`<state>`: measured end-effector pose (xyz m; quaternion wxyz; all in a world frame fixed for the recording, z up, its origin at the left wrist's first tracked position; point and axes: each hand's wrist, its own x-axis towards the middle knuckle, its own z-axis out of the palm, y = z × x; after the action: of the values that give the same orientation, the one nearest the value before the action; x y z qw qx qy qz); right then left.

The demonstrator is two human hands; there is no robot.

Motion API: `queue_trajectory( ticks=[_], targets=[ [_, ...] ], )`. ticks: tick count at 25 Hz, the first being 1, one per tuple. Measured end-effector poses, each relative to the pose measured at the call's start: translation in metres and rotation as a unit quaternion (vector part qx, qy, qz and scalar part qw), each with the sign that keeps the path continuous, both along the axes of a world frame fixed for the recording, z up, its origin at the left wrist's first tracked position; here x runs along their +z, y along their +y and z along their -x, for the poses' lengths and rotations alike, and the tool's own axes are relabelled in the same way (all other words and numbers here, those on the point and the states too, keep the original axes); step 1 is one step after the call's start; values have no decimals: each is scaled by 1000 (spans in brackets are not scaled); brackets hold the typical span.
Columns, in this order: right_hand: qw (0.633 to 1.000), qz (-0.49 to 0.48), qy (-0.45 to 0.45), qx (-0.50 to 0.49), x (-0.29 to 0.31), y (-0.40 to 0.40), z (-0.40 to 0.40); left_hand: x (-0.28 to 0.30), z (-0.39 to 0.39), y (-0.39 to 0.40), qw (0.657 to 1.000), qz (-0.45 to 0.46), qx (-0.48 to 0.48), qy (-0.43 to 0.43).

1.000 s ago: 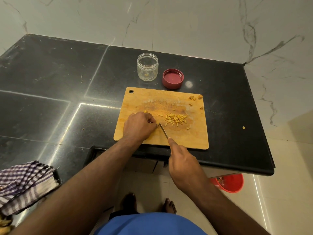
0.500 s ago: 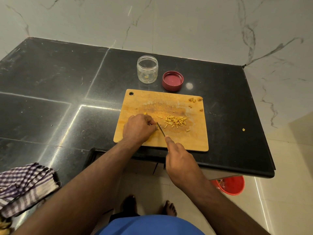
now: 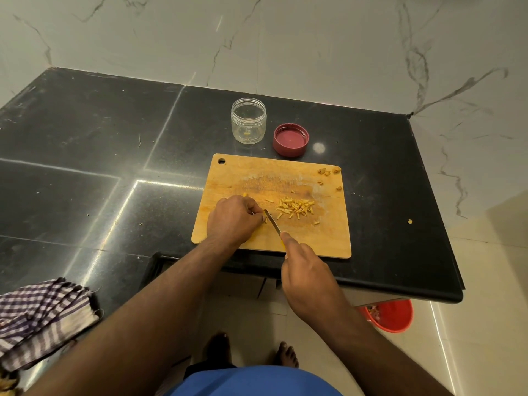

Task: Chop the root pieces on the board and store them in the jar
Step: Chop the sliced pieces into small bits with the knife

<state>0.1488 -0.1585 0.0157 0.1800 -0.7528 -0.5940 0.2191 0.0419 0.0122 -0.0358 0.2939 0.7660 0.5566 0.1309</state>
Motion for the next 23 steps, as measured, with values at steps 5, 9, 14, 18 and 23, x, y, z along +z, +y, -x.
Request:
queue_trajectory(
  ticks=[5,9,14,18,23],
  targets=[
    [1000,8,-10,7,-3,8,2,1,-1,1,1000,-1,2,2],
    [1000,18,-13,14,2,-12,1,-1,-1,2,1000,-4,5,7],
    [1000,-6,6,-13,7,-8,-1,-6,1,1,1000,-13,-3,-1],
    [1000,-3,10,-2,2,2,3,-7,1,-1,1000,-26,-6,-8],
    [1000,7,-8,4,-3,10,4,-6,0,0,1000,-23,-2,-9]
  ],
)
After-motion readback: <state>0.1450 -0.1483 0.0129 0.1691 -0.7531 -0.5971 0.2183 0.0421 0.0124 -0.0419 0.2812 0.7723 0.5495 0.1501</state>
